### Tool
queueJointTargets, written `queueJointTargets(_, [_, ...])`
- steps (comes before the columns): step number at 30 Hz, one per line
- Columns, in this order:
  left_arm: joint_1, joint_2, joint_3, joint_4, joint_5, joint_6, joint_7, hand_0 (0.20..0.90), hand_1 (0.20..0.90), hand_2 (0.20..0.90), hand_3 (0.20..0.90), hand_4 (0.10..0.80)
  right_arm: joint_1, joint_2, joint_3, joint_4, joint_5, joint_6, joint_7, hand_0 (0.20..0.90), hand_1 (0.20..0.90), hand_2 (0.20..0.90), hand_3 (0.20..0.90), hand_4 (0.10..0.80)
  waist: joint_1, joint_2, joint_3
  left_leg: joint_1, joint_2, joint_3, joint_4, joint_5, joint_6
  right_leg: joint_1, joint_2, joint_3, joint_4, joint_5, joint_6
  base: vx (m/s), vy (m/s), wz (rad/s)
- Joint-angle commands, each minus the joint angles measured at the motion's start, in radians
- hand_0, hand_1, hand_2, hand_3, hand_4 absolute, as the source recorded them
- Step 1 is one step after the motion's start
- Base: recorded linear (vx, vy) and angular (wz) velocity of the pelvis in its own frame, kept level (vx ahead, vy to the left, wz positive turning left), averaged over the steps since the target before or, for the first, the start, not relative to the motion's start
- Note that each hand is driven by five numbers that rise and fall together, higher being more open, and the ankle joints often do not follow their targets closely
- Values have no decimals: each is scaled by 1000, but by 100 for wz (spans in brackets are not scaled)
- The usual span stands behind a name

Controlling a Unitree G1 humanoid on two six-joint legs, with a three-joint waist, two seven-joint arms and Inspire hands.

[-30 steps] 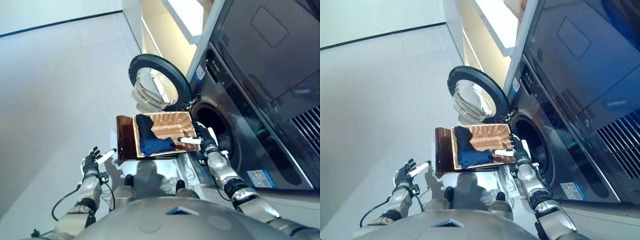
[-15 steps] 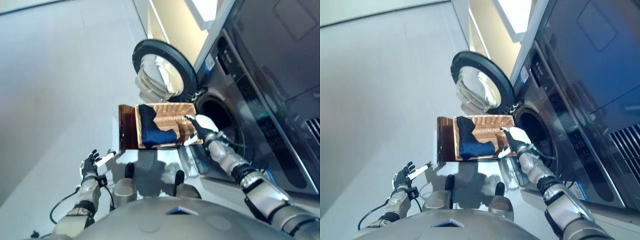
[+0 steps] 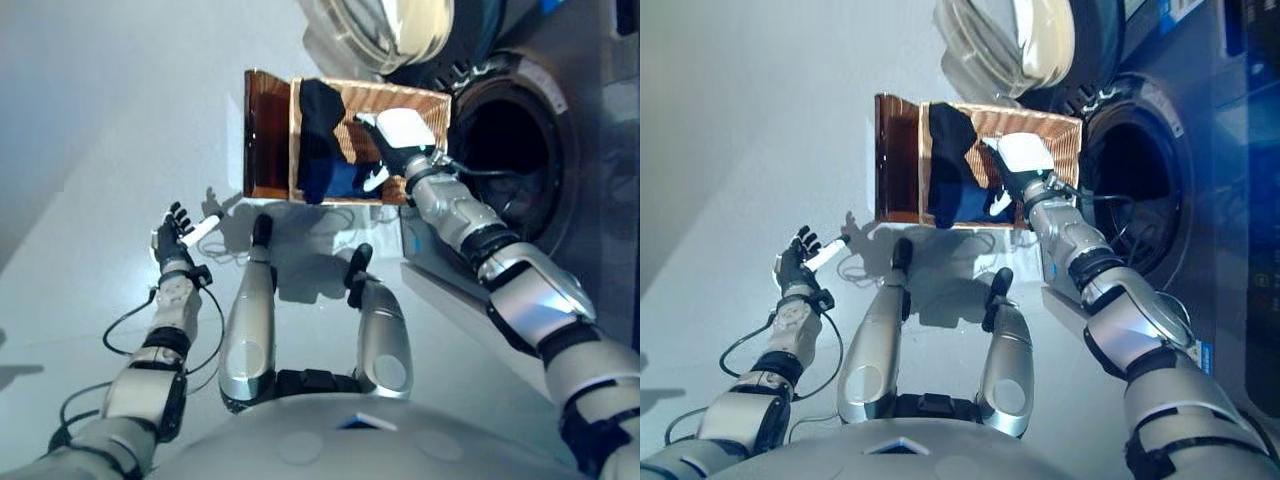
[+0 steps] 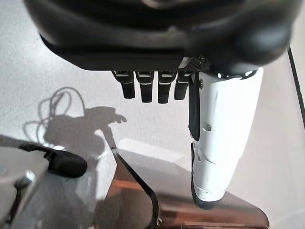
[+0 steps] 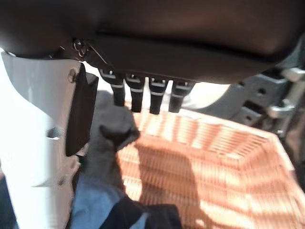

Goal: Pick up the clothes and place them into the washing machine

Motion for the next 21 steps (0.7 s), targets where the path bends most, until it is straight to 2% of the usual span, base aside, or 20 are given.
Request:
queueJointTargets(1, [-10,52,-30,-73,-28,-85,32,900,900,900,900,800,-75,-41,3,15,25,9,-80,900,900,900,900,800,1,-5,-60,15,-20,27,124,-156,-24,-56,28,6,40,23,18,-33,0,8])
queueJointTargets(6, [-55,67,-35,-87,-63,-99,37,900,900,900,900,800,-152,-39,7,116,53,16,-98,900,900,900,900,800,13,-3,-45,-68,-30,16,158,-164,-21,-131,22,-5,75,20,21,-22,2,4])
queueJointTargets(12, [-59,75,-38,-90,-54,-97,40,900,900,900,900,800,-178,-28,21,143,51,15,-86,900,900,900,900,800,18,0,-40,-107,-39,7,173,-165,-17,-162,13,-14,95,15,19,-13,-3,5])
queueJointTargets(21, [-58,74,-47,-103,-61,-103,35,900,900,900,900,800,-202,-47,16,231,54,17,-75,900,900,900,900,800,44,30,-23,-145,-63,-7,154,-140,-16,-195,1,-21,92,19,18,-23,-3,12])
